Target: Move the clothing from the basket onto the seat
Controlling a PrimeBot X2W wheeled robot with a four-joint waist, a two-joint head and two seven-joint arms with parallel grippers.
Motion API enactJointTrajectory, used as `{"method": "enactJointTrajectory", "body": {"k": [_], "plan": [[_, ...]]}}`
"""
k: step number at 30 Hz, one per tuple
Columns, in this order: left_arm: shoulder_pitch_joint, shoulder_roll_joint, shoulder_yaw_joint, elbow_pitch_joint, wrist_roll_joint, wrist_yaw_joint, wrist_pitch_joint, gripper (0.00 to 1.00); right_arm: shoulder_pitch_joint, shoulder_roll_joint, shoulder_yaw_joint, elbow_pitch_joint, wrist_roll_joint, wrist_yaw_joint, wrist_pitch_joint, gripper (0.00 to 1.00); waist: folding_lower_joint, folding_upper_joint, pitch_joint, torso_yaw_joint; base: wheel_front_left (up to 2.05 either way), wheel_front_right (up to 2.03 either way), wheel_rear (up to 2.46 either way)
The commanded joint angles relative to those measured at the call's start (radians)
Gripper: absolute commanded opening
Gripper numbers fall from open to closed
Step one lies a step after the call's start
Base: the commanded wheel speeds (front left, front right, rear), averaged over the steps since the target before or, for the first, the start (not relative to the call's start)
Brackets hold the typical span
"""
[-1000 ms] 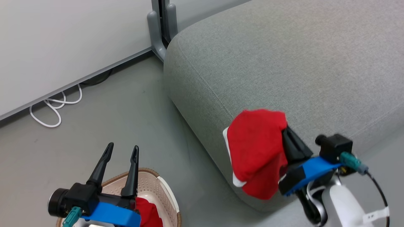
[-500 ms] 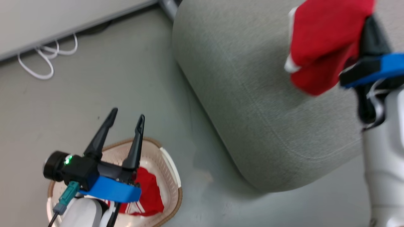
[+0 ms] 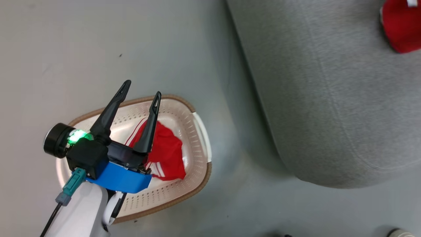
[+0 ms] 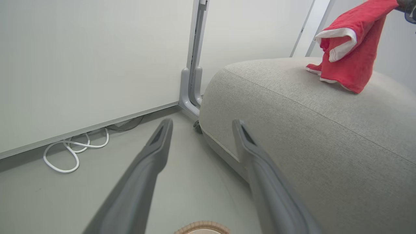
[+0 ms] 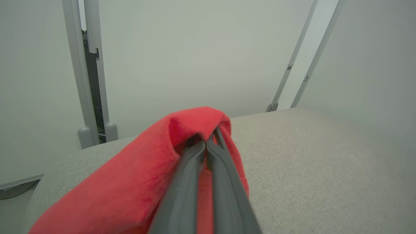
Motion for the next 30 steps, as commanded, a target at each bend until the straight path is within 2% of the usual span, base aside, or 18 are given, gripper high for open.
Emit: {"method": "enactJointTrajectory", "body": {"k": [1,4,5,6,7,8,21,26,30], "plan": [[-0.018,0.002,0.001,-0.006,0.001,-0.001,-0.003,1.00,-0.017,-0.005,-0.003,0.007,-0.005,0.000,-0.006,0.00,-0.0003,0.0001,0.029,0.032,0.00,0.00,0.00],[-0.028,-0.006,0.001,-0.010,-0.004,-0.001,-0.003,1.00,0.003,-0.020,-0.027,0.057,-0.038,0.000,-0.019,0.00,-0.0003,0.0001,0.033,0.052,0.00,0.00,0.00],[-0.028,-0.008,0.004,-0.011,-0.004,-0.001,-0.003,1.00,0.010,-0.019,-0.032,0.073,-0.046,0.000,-0.023,0.07,-0.0003,0.0001,0.034,0.056,0.00,0.00,0.00],[-0.028,-0.010,0.005,-0.012,-0.006,-0.001,-0.003,1.00,0.014,-0.018,-0.038,0.088,-0.054,0.000,-0.025,0.26,-0.0003,0.0001,0.034,0.060,0.00,0.00,0.00],[-0.027,-0.010,0.005,-0.011,-0.006,-0.001,-0.003,1.00,0.020,-0.014,-0.045,0.103,-0.062,0.000,-0.028,0.68,-0.0003,0.0001,0.033,0.062,0.00,0.00,0.00],[-0.026,-0.012,0.003,-0.009,-0.007,-0.001,-0.003,1.00,0.024,-0.010,-0.051,0.118,-0.070,0.000,-0.028,1.00,-0.0003,0.0001,0.031,0.065,0.00,0.00,0.00],[-0.005,-0.050,-0.004,0.026,-0.023,-0.001,-0.003,1.00,0.062,0.010,-0.040,0.243,-0.121,0.000,-0.047,1.00,-0.0003,0.0001,-0.071,0.088,0.00,0.00,0.00],[0.030,-0.078,0.013,0.046,-0.036,-0.001,-0.003,1.00,0.114,0.030,0.017,0.253,-0.117,0.000,-0.058,1.00,-0.0003,0.0001,-0.167,0.088,0.00,0.00,0.00],[0.075,-0.101,0.045,0.065,-0.044,-0.001,-0.003,1.00,0.183,0.068,0.093,0.207,-0.098,0.000,-0.061,1.00,-0.0003,0.0001,-0.252,0.088,0.00,0.00,0.00]]}}
